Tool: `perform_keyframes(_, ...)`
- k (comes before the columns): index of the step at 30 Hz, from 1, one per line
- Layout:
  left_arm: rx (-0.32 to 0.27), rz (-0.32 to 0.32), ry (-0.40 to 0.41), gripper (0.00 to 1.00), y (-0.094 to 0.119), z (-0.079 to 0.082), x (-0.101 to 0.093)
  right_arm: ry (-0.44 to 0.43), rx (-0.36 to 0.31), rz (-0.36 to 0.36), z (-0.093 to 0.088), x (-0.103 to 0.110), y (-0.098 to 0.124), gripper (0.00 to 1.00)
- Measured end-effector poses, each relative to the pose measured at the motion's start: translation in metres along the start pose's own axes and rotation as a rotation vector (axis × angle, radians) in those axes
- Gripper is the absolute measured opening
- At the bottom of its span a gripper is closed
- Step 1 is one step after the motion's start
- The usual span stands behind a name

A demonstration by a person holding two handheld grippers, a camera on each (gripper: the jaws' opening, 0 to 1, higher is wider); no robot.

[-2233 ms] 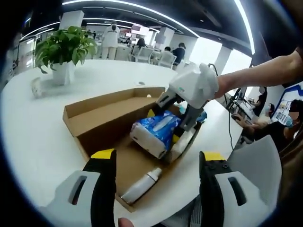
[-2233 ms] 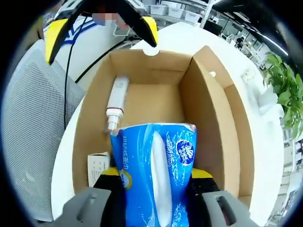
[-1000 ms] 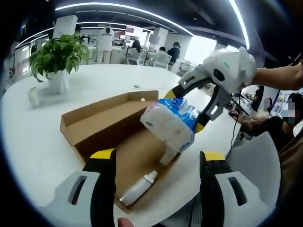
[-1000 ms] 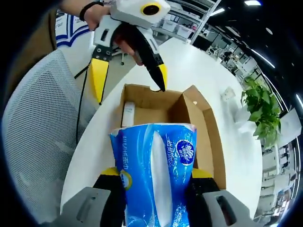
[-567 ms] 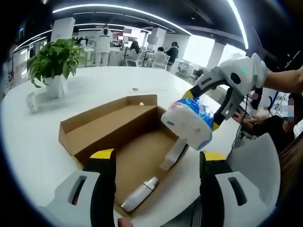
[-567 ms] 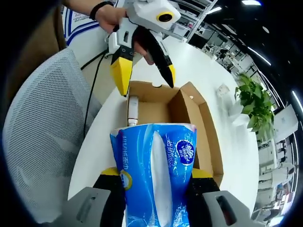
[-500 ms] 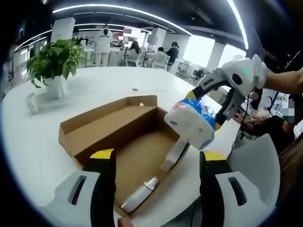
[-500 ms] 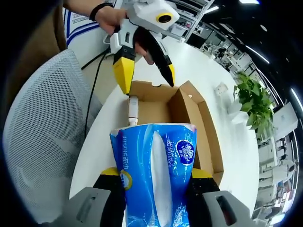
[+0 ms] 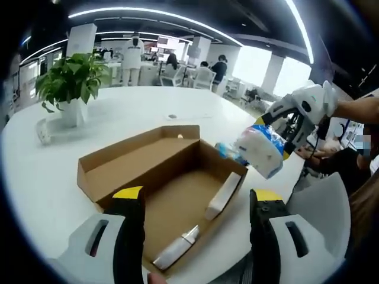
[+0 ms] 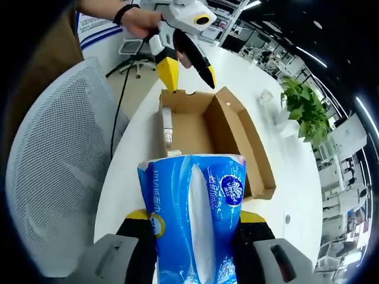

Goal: Operate the shoe box by opening the lid, removing the specified soft item, and placing it in the target area until the item is outside and the box remains undamaged.

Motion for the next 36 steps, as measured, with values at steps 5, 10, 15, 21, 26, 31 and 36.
perform_keyframes(5, -0.003, 0.007, -0.002, 0.71, 0.000, 0.001, -0.001, -0.046, 0.023, -0.010, -0.023, 0.008, 0.009, 0.47)
perform_keyframes(10, -0.008, 0.011, -0.005, 0.71, 0.004, 0.000, -0.002, -0.101, 0.039, -0.016, -0.042, 0.017, 0.015, 0.47)
perform_keyframes(15, -0.001, 0.012, -0.010, 0.71, 0.005, -0.002, -0.002, -0.123, 0.058, -0.021, -0.057, 0.028, 0.023, 0.47)
perform_keyframes(21, 0.010, 0.013, -0.011, 0.71, 0.006, -0.005, -0.002, -0.158, 0.082, -0.024, -0.079, 0.037, 0.031, 0.47)
perform_keyframes(26, 0.016, 0.011, -0.011, 0.71, 0.005, -0.007, -0.003, -0.171, 0.128, -0.008, -0.105, 0.049, 0.035, 0.48)
perform_keyframes(31, 0.021, 0.013, -0.007, 0.71, 0.005, -0.010, -0.003, -0.198, 0.170, 0.008, -0.133, 0.057, 0.037, 0.48)
perform_keyframes(36, 0.033, 0.018, -0.010, 0.71, 0.005, -0.012, -0.003, -0.212, 0.222, 0.027, -0.163, 0.064, 0.037, 0.49)
Point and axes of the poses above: the point that each gripper's makers call its tool centre point, and the gripper's own axes: y roughly backward along the fingers, x roughly to its left, z roughly out of its top, the point moved 6 cm from there along y, roughly backward along the fingers
